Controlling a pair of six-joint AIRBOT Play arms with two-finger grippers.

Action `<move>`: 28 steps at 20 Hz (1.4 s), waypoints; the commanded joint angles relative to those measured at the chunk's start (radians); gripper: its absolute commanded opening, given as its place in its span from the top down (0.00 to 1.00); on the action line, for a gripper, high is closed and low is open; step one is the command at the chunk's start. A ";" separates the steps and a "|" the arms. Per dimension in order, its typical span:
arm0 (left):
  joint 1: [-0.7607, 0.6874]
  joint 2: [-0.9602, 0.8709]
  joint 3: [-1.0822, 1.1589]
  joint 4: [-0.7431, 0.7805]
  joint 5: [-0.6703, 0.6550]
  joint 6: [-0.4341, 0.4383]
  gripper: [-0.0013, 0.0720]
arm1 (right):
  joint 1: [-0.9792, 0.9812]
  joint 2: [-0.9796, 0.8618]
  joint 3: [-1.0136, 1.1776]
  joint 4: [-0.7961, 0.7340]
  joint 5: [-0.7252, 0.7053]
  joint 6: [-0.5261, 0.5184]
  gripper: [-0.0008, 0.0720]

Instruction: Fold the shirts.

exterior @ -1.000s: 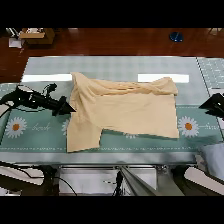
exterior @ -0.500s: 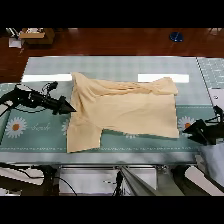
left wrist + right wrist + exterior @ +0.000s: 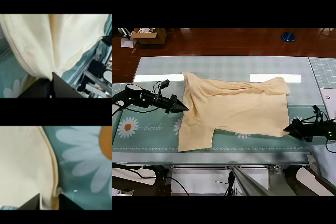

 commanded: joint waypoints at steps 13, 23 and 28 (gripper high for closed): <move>0.022 0.597 0.761 -0.208 0.170 0.014 0.95 | 0.098 0.192 1.124 0.420 -0.003 -0.167 0.94; 0.022 1.186 0.966 0.460 0.333 -0.466 0.95 | 0.098 0.381 1.619 0.161 0.012 0.319 0.94; 0.022 1.232 0.966 0.506 -0.034 -0.595 0.95 | 0.098 0.444 1.619 -0.100 0.462 0.298 0.94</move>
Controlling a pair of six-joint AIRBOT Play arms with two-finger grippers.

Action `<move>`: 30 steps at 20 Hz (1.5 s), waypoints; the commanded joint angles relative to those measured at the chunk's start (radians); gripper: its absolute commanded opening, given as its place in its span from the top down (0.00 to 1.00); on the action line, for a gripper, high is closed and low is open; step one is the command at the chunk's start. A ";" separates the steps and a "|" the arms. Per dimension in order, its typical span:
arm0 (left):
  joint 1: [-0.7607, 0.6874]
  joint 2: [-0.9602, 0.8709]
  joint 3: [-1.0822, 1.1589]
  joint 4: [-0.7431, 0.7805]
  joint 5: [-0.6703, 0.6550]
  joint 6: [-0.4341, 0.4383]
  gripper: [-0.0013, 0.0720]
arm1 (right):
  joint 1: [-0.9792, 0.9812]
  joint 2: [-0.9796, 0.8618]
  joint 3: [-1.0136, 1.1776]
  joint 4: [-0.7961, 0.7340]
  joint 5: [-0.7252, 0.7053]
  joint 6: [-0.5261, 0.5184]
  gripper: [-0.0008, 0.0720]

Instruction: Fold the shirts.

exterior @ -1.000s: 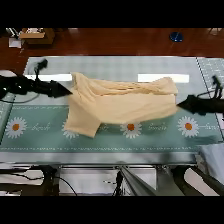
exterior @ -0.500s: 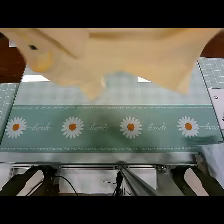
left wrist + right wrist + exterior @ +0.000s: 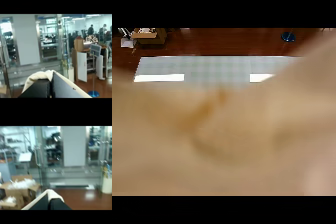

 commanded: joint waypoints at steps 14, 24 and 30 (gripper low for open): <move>-0.001 -0.497 -0.455 -0.081 -0.311 0.092 0.95 | 0.045 -0.366 -0.538 -0.194 0.426 -0.129 0.94; -0.093 -1.100 -0.482 -0.344 0.090 0.267 0.95 | 0.257 -0.854 -0.538 -0.173 -0.230 -0.151 0.94; -0.134 -1.190 -0.482 -0.358 0.441 0.270 0.95 | 0.262 -0.950 -0.538 -0.159 -0.570 -0.102 0.94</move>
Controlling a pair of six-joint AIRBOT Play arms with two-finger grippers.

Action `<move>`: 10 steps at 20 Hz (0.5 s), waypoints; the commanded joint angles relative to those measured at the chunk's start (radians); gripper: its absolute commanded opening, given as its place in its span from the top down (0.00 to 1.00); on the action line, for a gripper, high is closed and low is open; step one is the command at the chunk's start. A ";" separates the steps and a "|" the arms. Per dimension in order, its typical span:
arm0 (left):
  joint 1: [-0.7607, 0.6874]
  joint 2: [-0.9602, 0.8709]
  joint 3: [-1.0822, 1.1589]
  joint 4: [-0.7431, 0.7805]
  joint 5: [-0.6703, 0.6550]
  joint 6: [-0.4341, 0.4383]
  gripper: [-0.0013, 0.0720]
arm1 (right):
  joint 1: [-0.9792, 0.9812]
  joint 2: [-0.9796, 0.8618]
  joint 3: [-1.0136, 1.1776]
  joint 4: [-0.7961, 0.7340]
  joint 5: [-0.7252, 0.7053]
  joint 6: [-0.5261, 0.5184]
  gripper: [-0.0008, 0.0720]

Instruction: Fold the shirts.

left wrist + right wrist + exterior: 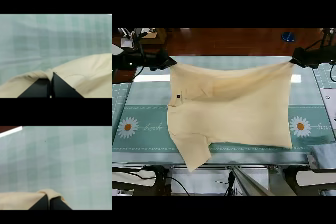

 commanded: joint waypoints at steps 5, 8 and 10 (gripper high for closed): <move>-0.051 -0.094 -0.002 -0.016 0.313 0.055 0.95 | 0.009 -0.090 0.000 0.000 -0.234 0.021 0.94; -0.058 -0.123 -0.002 -0.015 0.296 0.058 0.95 | 0.009 -0.105 0.000 -0.006 -0.212 0.021 0.94; -0.057 -0.132 -0.002 -0.015 0.248 0.059 0.95 | 0.009 -0.108 0.000 -0.006 -0.177 0.020 0.94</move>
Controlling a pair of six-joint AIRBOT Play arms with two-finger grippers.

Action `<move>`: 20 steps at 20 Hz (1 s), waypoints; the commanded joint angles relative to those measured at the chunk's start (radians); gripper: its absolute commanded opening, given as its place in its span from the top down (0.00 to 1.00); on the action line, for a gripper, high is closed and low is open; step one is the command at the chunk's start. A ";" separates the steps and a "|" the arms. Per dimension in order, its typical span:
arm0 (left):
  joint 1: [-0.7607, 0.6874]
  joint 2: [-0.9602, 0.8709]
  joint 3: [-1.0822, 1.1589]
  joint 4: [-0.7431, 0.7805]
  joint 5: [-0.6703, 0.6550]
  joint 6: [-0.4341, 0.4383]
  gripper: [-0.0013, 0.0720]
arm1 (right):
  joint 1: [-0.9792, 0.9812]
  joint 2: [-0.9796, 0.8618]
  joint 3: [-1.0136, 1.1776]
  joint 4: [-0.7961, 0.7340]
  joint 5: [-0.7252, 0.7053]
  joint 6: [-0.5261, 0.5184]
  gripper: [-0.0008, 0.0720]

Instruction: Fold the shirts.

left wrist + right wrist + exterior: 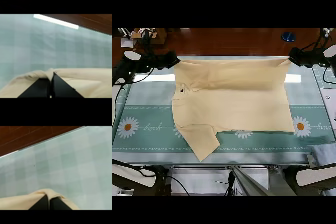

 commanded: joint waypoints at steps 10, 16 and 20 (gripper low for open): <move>0.042 0.067 0.038 0.217 -0.616 -0.053 0.95 | -0.027 0.076 -0.001 -0.152 0.479 -0.024 0.94; 0.029 -0.012 0.009 0.267 -0.626 -0.116 0.95 | -0.027 0.008 -0.014 -0.186 0.472 -0.019 0.94; 0.007 -0.057 0.010 0.267 -0.633 -0.127 0.95 | -0.027 -0.032 -0.014 -0.162 0.471 -0.002 0.94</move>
